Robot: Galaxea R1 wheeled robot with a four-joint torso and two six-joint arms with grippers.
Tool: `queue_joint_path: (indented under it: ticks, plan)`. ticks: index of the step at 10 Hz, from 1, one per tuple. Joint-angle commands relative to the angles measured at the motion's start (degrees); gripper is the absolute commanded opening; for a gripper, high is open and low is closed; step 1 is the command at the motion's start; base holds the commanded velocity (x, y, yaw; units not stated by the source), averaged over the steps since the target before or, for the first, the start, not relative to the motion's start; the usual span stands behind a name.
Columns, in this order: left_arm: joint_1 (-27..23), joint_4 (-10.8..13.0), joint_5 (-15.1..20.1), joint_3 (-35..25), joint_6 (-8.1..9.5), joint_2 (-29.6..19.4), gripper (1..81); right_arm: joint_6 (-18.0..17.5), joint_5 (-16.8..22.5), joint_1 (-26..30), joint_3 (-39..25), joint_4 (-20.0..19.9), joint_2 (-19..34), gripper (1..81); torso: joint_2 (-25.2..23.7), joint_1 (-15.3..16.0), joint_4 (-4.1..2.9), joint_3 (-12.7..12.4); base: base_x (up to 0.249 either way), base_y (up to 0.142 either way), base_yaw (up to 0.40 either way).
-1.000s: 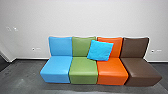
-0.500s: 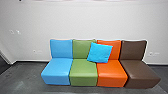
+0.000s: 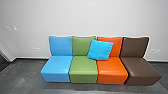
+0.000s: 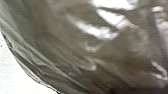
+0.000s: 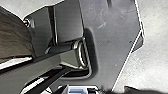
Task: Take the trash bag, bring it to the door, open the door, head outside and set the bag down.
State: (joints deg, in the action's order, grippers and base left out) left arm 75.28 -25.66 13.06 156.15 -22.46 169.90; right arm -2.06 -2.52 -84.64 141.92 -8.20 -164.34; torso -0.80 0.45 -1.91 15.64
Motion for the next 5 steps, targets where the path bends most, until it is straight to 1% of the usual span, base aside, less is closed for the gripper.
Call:
queue_joint_path:
  ticks: [1,3,4,5]
  plan:
    - [-1.66,0.17,4.87,0.3,-0.31,-0.17,1.0,0.13,4.19,0.83,1.15,0.91,-0.4,81.1,0.0,0.0,0.0,-4.56,0.0,0.0,0.0]
    - [-1.66,0.17,4.27,0.3,-0.31,-0.08,1.0,0.21,4.19,0.83,1.15,1.08,-0.66,81.1,-0.02,0.02,0.0,-7.25,0.0,0.0,0.0]
    - [-1.66,0.17,3.38,0.39,-0.31,0.0,1.0,0.13,4.19,0.83,1.15,1.35,-0.75,81.1,-0.04,0.0,0.0,-9.19,0.0,0.0,0.0]
    - [-1.75,0.17,3.38,0.39,-0.31,0.0,1.0,0.13,4.19,0.83,1.15,1.35,-0.75,81.1,-0.04,-0.02,0.0,-11.22,0.0,0.0,0.0]
